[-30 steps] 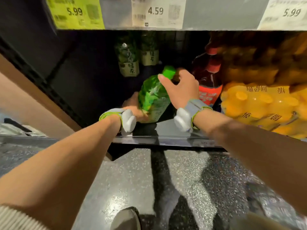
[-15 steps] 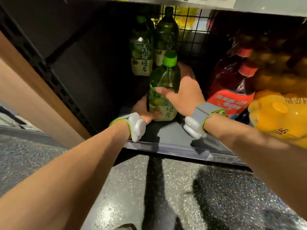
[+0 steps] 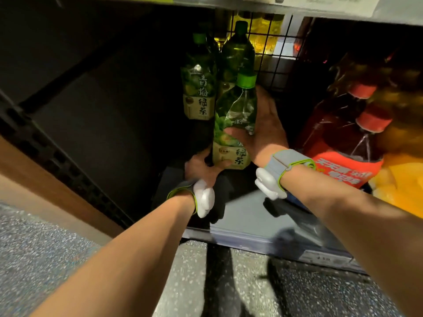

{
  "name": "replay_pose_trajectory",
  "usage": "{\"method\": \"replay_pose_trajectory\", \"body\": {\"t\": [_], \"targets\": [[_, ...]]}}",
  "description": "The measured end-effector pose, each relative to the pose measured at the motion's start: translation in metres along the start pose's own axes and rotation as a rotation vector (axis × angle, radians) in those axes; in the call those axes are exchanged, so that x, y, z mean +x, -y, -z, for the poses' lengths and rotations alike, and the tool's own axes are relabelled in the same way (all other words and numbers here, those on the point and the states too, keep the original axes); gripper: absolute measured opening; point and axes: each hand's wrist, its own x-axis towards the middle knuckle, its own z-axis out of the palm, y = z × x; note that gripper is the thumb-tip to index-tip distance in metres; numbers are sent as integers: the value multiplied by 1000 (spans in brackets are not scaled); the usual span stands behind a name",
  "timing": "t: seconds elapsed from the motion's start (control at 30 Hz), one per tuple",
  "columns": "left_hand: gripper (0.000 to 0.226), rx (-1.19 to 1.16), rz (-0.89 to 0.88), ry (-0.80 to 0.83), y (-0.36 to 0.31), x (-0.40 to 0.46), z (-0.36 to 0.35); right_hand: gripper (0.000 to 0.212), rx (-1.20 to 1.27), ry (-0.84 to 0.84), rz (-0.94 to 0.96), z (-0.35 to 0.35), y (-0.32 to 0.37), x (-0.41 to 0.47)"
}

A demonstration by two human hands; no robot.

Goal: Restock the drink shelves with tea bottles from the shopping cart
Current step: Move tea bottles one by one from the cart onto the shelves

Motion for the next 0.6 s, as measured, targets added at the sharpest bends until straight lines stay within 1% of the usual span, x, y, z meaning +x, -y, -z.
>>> {"method": "replay_pose_trajectory", "body": {"t": [0.07,0.17,0.27,0.4,0.6], "targets": [[48,4,-9,-89,4,10,-7,95,10,-40,26,-6,-6,11],[43,3,-41,-140,5,30,-16,96,16,-50,68,-13,-16,30],[43,18,-58,-162,3,51,-22,96,35,-62,92,-18,-22,48],[49,37,-121,-208,3,74,-29,99,69,-72,95,-25,-30,73],[42,47,-126,-202,-6,100,-32,97,75,-86,73,-34,-40,105]]}}
